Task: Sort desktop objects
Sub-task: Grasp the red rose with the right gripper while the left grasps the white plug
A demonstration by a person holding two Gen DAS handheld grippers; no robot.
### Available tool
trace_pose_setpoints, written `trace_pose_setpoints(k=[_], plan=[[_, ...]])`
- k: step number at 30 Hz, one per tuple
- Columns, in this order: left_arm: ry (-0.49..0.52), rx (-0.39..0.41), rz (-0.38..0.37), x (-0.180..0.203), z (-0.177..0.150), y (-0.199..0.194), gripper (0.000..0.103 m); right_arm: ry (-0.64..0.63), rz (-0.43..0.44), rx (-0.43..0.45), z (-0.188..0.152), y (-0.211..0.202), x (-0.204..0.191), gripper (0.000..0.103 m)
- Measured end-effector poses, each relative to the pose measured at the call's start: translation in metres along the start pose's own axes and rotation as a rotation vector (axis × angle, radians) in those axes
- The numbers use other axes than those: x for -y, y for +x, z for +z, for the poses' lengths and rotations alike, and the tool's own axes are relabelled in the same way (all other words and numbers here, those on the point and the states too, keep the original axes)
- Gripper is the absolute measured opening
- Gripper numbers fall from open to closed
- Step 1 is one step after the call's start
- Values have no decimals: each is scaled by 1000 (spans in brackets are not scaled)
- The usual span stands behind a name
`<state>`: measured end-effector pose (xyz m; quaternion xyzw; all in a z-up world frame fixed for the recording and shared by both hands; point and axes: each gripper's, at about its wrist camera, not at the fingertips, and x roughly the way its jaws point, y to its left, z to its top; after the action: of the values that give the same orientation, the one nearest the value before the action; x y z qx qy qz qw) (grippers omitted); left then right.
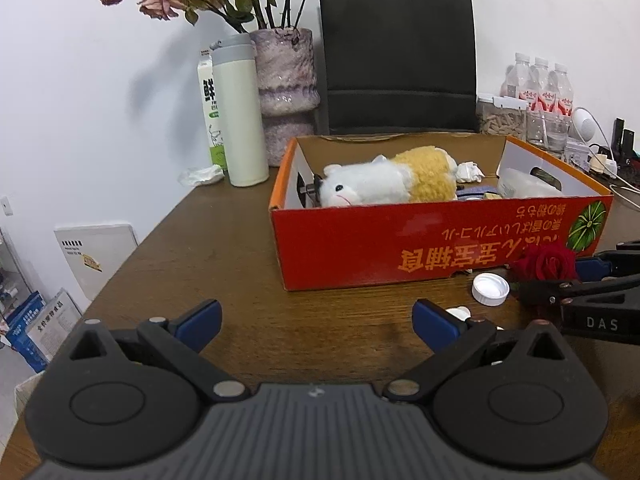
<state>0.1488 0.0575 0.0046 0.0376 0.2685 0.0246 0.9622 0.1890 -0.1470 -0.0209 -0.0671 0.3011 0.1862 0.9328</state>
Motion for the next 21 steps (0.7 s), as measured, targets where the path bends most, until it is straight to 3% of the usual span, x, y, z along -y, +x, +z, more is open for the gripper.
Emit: trace_pose_setpoints(k=[11, 16, 21], plan=[[74, -36, -105, 18, -5, 1, 103, 6, -5, 21, -8, -17, 12, 37], [155, -69, -78, 33, -10, 7, 103, 26, -18, 14, -13, -23, 26, 37], [167, -81, -103, 39, -9, 12, 103, 36, -27, 10, -18, -27, 39, 38]])
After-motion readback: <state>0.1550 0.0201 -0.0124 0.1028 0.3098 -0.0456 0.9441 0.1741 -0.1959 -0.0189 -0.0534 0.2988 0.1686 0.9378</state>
